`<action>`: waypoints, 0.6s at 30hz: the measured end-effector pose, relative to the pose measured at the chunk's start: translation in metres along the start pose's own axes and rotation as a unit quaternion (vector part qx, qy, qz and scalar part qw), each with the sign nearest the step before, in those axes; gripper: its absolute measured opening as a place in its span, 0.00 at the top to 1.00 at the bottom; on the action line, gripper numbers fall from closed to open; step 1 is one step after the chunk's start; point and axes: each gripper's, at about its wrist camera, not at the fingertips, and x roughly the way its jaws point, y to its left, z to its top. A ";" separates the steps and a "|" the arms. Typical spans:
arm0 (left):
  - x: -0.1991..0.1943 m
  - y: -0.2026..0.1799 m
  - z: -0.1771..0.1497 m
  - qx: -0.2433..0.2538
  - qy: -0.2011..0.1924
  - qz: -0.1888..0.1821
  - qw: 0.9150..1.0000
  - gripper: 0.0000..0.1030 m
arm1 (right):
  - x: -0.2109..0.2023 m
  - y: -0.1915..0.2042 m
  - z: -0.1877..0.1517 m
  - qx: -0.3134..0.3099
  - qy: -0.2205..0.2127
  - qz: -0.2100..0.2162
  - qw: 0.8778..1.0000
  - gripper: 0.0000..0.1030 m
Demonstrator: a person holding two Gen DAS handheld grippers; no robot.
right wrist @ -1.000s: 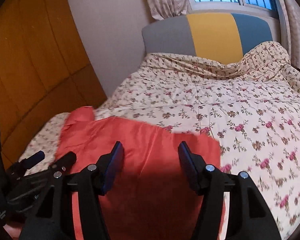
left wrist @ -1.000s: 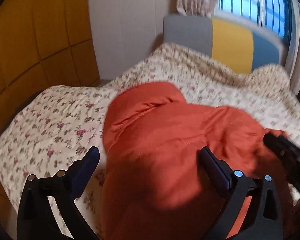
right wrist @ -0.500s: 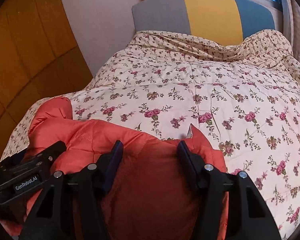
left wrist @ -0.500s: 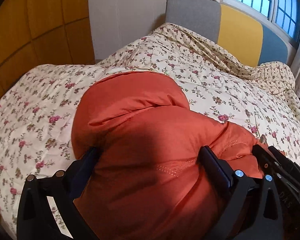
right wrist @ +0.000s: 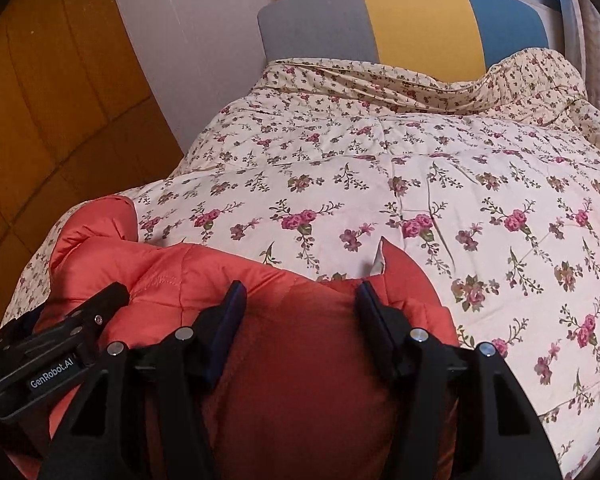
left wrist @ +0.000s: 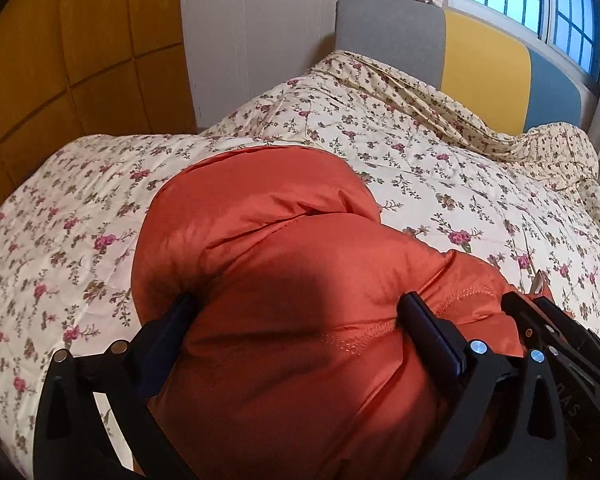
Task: Fold large clothes
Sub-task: 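Lower the folded bundle onto the duvet with both grippers and release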
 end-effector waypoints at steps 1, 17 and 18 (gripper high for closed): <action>-0.003 0.000 -0.001 0.003 -0.001 0.001 1.000 0.03 | -0.004 0.000 -0.002 -0.001 -0.001 -0.002 1.000 0.42; -0.109 0.015 -0.090 -0.001 -0.076 -0.032 0.997 0.03 | -0.101 0.005 -0.061 -0.003 -0.035 -0.033 0.999 0.10; -0.113 0.013 -0.098 0.007 -0.091 -0.027 0.995 0.03 | -0.104 0.003 -0.067 0.002 -0.031 -0.030 0.999 0.10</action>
